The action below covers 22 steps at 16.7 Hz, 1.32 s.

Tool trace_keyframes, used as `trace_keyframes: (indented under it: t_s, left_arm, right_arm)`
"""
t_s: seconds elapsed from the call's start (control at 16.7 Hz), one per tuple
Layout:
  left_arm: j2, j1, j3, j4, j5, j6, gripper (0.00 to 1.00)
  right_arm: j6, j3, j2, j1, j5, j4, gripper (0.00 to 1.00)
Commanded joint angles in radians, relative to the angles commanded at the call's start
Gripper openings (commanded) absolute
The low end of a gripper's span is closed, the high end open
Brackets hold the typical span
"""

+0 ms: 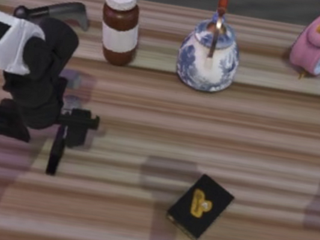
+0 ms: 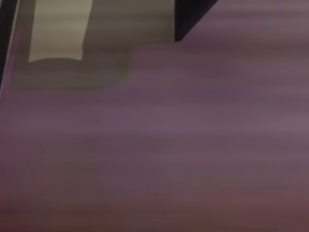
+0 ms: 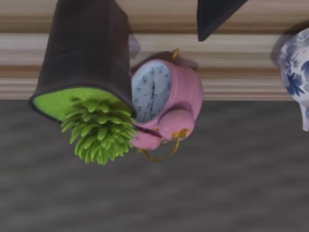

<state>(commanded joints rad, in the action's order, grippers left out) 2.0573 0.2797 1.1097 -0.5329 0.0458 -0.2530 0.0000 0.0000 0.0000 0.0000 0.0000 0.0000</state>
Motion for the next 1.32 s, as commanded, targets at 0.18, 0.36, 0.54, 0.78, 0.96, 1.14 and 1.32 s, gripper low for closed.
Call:
trace_keyframes:
  t_s: [0.18, 0.36, 0.54, 0.78, 0.96, 1.14, 1.32]
  left_arm:
    - [0.000, 0.000, 0.000, 0.000, 0.000, 0.000, 0.32]
    - [0.000, 0.000, 0.000, 0.000, 0.000, 0.000, 0.10]
    - [0.000, 0.000, 0.000, 0.000, 0.000, 0.000, 0.00]
    - [0.000, 0.000, 0.000, 0.000, 0.000, 0.000, 0.00]
    - [-0.074, -0.008, 0.008, -0.063, -0.068, 0.042, 0.00]
    - [-0.078, -0.008, 0.002, -0.030, -0.052, 0.048, 0.00]
    - [-0.099, -0.011, -0.023, 0.093, 0.006, 0.069, 0.00]
  right_arm:
    - [0.000, 0.000, 0.000, 0.000, 0.000, 0.000, 1.00]
    - [0.000, 0.000, 0.000, 0.000, 0.000, 0.000, 1.00]
    - [0.000, 0.000, 0.000, 0.000, 0.000, 0.000, 1.00]
    - [0.000, 0.000, 0.000, 0.000, 0.000, 0.000, 1.00]
    - [0.000, 0.000, 0.000, 0.000, 0.000, 0.000, 1.00]
    - [0.000, 0.000, 0.000, 0.000, 0.000, 0.000, 1.00]
    - [0.000, 0.000, 0.000, 0.000, 0.000, 0.000, 1.00]
